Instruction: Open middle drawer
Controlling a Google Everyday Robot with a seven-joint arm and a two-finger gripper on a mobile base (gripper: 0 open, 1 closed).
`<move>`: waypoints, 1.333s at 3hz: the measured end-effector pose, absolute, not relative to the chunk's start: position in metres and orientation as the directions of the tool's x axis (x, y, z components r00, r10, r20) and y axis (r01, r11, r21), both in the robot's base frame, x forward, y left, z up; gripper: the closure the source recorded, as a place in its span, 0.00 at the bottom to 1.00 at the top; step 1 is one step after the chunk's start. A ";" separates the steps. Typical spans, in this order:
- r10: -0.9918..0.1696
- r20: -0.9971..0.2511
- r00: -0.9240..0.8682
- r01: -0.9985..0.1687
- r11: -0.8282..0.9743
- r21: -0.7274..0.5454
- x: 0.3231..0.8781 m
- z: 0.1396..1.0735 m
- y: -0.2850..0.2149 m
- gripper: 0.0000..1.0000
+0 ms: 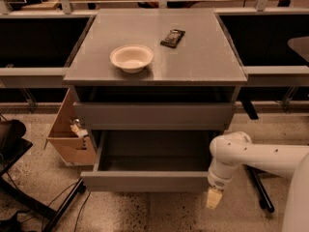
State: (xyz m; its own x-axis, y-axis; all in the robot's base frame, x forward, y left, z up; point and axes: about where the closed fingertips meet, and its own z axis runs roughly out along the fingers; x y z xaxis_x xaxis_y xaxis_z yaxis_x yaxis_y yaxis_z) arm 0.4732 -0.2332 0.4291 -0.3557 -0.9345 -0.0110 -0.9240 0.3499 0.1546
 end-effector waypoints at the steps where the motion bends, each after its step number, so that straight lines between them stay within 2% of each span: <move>1: -0.935 -0.004 -0.356 -0.922 0.350 0.167 0.467 0.434 -0.233 0.61; 2: -0.935 -0.004 -0.356 -0.922 0.350 0.167 0.468 0.442 -0.233 0.85; 3: -0.935 -0.004 -0.356 -0.922 0.350 0.167 0.468 0.443 -0.234 1.00; 4: -0.934 0.000 -0.358 -0.920 0.352 0.170 0.463 0.444 -0.237 1.00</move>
Offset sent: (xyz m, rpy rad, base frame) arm -0.1773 -0.0222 0.0681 -0.2235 0.2594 -0.0440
